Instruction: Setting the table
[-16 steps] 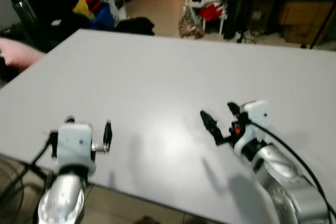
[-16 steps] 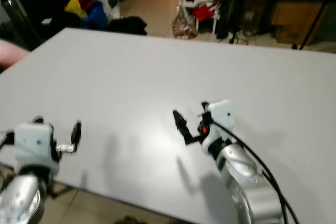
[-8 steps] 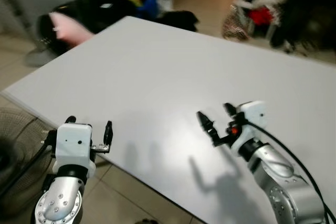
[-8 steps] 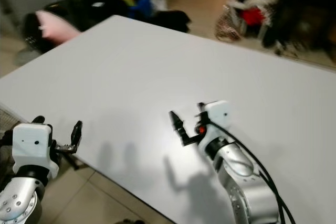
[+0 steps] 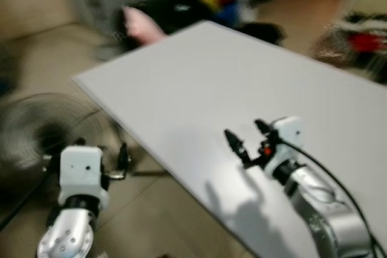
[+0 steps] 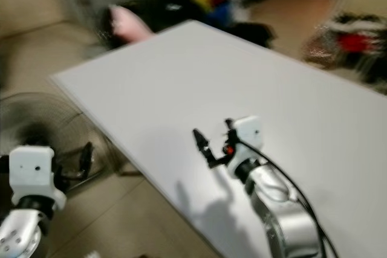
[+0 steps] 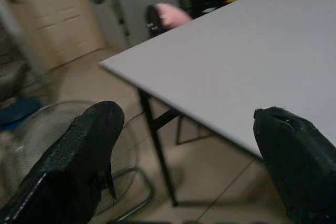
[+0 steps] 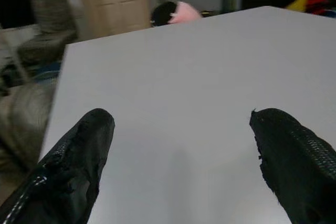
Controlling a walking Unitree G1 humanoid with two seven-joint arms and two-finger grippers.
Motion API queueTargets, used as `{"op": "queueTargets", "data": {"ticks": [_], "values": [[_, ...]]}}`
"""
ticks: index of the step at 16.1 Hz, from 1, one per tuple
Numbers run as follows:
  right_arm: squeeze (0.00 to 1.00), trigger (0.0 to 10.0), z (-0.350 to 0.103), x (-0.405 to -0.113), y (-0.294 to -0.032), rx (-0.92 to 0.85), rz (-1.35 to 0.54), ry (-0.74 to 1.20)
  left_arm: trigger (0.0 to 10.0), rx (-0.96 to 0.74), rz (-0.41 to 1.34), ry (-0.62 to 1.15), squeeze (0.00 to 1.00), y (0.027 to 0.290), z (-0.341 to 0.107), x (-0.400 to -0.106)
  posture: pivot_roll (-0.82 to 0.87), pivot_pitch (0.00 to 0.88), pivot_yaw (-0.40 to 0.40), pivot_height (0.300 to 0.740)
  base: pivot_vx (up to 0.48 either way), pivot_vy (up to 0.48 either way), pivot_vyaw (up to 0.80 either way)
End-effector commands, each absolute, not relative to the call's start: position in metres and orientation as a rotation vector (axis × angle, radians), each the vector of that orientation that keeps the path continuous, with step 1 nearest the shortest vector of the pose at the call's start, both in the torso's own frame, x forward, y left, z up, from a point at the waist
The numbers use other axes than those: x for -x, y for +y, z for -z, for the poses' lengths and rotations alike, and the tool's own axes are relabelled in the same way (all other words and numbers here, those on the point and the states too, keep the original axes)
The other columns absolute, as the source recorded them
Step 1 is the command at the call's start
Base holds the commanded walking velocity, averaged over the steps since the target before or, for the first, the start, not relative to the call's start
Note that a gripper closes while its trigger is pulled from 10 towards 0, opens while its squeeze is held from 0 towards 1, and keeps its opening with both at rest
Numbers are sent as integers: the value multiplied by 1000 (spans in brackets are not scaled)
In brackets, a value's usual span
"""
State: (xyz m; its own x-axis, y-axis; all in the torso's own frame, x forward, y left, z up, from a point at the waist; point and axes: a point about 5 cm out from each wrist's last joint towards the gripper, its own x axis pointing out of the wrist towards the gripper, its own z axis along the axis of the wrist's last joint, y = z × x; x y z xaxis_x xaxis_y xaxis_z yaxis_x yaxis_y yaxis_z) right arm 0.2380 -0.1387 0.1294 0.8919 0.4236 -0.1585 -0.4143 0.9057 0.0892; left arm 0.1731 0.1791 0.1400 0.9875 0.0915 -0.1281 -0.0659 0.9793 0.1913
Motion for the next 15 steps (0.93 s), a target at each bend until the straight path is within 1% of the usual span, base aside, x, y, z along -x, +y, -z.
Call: {"op": "queueTargets", "data": {"ticks": [1,6,15], "values": [[1000,10000,-132,-239,-137,-67,-453,162,10000,-196,-92,127,0,182,-143,-173,-22,0,37,740,0,0,800],[1000,10000,-130,-241,-136,-72,-458,165,10000,-194,-92,130,0,180,-143,-171,-12,0,23,740,0,0,800],[1000,10000,-129,-238,-137,-130,-409,159,10000,-231,-40,118,0,181,-147,-174,-20,0,47,740,0,276,800]]}}
